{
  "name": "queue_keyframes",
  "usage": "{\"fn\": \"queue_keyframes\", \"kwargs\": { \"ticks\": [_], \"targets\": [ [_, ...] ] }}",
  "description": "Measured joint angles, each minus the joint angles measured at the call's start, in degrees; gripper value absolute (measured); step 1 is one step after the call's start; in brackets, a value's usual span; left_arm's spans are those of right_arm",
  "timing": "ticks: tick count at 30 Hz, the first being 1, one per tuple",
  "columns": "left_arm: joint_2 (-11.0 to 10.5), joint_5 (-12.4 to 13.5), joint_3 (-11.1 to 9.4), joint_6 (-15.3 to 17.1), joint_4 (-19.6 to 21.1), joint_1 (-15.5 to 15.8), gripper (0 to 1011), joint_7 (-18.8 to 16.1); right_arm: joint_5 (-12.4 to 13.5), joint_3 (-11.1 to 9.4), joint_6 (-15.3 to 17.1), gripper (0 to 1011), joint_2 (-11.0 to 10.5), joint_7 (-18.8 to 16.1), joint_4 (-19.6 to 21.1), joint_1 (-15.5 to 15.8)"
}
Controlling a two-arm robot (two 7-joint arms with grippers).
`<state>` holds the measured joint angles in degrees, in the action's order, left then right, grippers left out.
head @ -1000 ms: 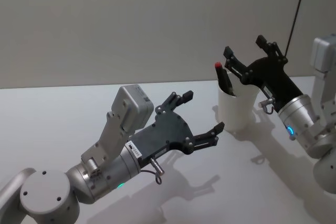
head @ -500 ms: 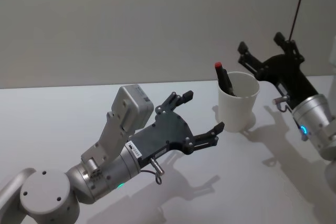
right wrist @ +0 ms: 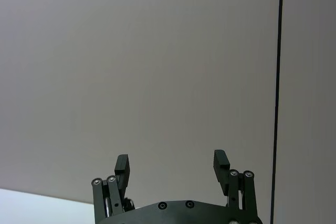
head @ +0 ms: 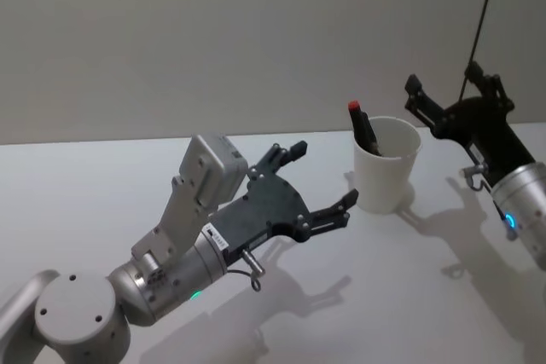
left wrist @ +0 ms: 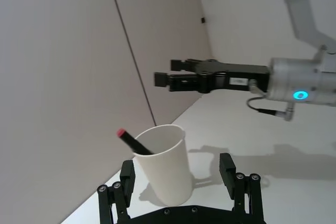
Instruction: Place the pen into the pen holder.
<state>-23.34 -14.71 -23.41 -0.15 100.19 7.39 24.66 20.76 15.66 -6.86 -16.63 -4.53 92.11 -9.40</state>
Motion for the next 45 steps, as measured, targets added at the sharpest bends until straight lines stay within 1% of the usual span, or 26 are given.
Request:
{"fn": "queue_keyframes", "kwargs": {
  "ticks": [1, 3, 4, 10, 13, 16, 17, 18, 22, 23, 29, 35, 45],
  "targets": [
    [0.00, 0.00, 0.00, 0.00, 0.00, 0.00, 1001, 0.00, 0.00, 0.00, 0.00, 1001, 0.00, 0.00, 0.00, 0.00],
    [0.11, 0.27, -0.21, 0.07, -0.56, 0.47, 1001, -1.89, -0.61, -0.40, 1.17, 1001, -0.39, 0.08, 1.29, 1.40],
    [0.11, 0.27, -0.21, 0.07, -0.56, 0.47, 1001, -1.89, -0.61, -0.40, 1.17, 1001, -0.39, 0.08, 1.29, 1.40],
    [0.42, 0.97, -0.78, 0.27, -2.08, 1.83, 1001, -7.11, -2.17, -1.41, 4.45, 1001, -1.36, 0.37, 4.59, 5.17],
    [0.53, 1.19, -0.97, 0.35, -2.56, 2.24, 1001, -8.77, -2.72, -1.76, 5.53, 1001, -1.70, 0.46, 5.80, 6.46],
    [0.71, 1.60, -1.29, 0.46, -3.44, 3.02, 1001, -11.68, -3.37, -2.18, 6.96, 1001, -2.14, 0.58, 7.20, 8.06],
    [0.71, 1.60, -1.29, 0.46, -3.44, 3.02, 1001, -11.68, -3.52, -2.27, 7.24, 1001, -2.24, 0.61, 7.51, 8.41],
    [0.78, 1.73, -1.41, 0.50, -3.73, 3.31, 1001, -12.76, -3.74, -2.42, 7.72, 1001, -2.39, 0.65, 8.01, 8.94],
    [0.96, 2.13, -1.73, 0.63, -4.58, 4.05, 1001, -15.66, -4.13, -2.68, 8.56, 1001, -2.65, 0.72, 8.84, 9.93],
    [1.03, 2.31, -1.86, 0.67, -4.93, 4.34, 1001, -16.90, -4.17, -2.70, 8.66, 1001, -2.67, 0.73, 8.92, 10.02],
    [1.29, 2.88, -2.33, 0.84, -6.18, 5.47, 1001, -21.15, -4.29, -2.76, 8.82, 1001, -2.72, 0.74, 9.08, 10.21],
    [1.44, 3.21, -2.60, 0.94, -6.89, 6.08, 1001, -23.57, -4.30, -2.76, 8.82, 1001, -2.71, 0.74, 9.12, 10.24],
    [1.46, 3.26, -2.65, 0.97, -7.02, 6.21, 1001, -24.02, -4.31, -2.71, 8.81, 1001, -2.70, 0.72, 9.12, 10.24]
  ]
}}
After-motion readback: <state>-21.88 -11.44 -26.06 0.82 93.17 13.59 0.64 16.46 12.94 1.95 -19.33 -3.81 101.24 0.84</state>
